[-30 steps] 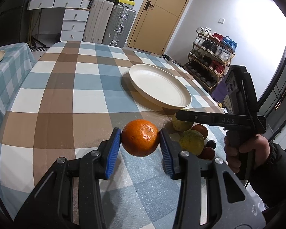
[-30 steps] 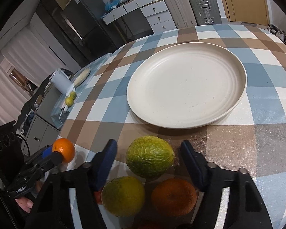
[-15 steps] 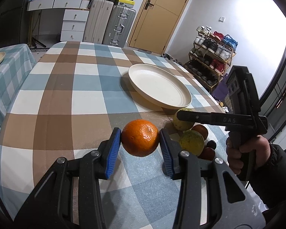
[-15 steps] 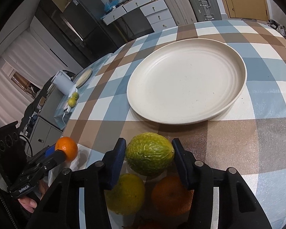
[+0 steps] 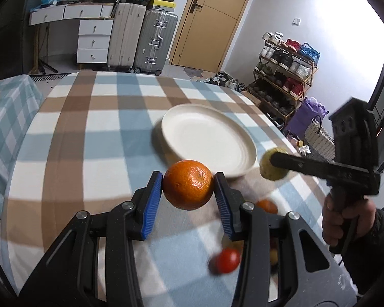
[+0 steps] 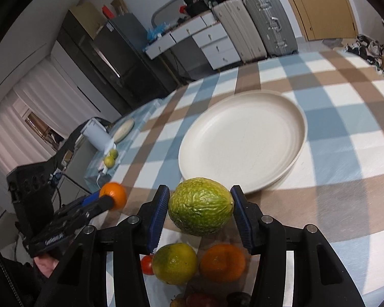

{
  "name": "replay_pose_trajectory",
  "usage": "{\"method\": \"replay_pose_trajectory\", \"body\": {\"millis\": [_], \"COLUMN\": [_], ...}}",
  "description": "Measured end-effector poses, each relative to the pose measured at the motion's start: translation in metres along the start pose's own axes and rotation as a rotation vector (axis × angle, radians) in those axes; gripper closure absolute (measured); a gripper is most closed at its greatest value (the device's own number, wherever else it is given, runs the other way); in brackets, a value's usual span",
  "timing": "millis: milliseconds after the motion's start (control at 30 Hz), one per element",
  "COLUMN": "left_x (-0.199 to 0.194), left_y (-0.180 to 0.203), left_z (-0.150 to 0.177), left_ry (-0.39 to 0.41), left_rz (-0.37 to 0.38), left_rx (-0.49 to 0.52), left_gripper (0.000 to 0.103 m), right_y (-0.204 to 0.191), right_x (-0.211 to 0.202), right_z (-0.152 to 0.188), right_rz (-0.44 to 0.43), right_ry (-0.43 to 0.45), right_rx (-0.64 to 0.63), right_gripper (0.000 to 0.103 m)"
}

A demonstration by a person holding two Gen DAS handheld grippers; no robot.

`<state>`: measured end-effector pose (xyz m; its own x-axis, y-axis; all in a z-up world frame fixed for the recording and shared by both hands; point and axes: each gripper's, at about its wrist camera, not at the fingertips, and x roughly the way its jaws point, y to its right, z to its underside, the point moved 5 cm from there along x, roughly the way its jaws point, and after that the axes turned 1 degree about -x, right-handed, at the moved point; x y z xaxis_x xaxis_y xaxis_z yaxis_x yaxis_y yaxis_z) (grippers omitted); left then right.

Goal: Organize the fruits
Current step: 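Carry the orange and green citrus onto the cream plate and release both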

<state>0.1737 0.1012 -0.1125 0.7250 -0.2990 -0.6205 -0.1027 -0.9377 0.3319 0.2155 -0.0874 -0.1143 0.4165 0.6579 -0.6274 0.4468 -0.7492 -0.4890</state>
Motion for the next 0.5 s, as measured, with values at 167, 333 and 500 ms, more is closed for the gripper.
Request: {"method": "replay_pose_trajectory", "body": {"millis": [167,333,500], "left_x": [0.028,0.058,0.097], "left_y": [0.012,0.033,0.041], "left_z": [-0.034,-0.063,-0.087], "left_ry": [-0.017,-0.035,-0.055], "left_rz": [0.023,0.049,0.034], "left_rx": [-0.018,-0.009,0.008], "left_gripper": [0.065,0.065,0.065], "right_y": [0.004,0.009,0.02], "right_x": [-0.015,-0.018,-0.007], "right_z": [-0.027,-0.052,-0.08], "right_rz": [0.002,0.013,0.013], "right_ry": [0.02,0.03,0.041], "right_rx": [-0.031,-0.058,-0.046], "right_gripper": [0.053,0.053,0.053]}}
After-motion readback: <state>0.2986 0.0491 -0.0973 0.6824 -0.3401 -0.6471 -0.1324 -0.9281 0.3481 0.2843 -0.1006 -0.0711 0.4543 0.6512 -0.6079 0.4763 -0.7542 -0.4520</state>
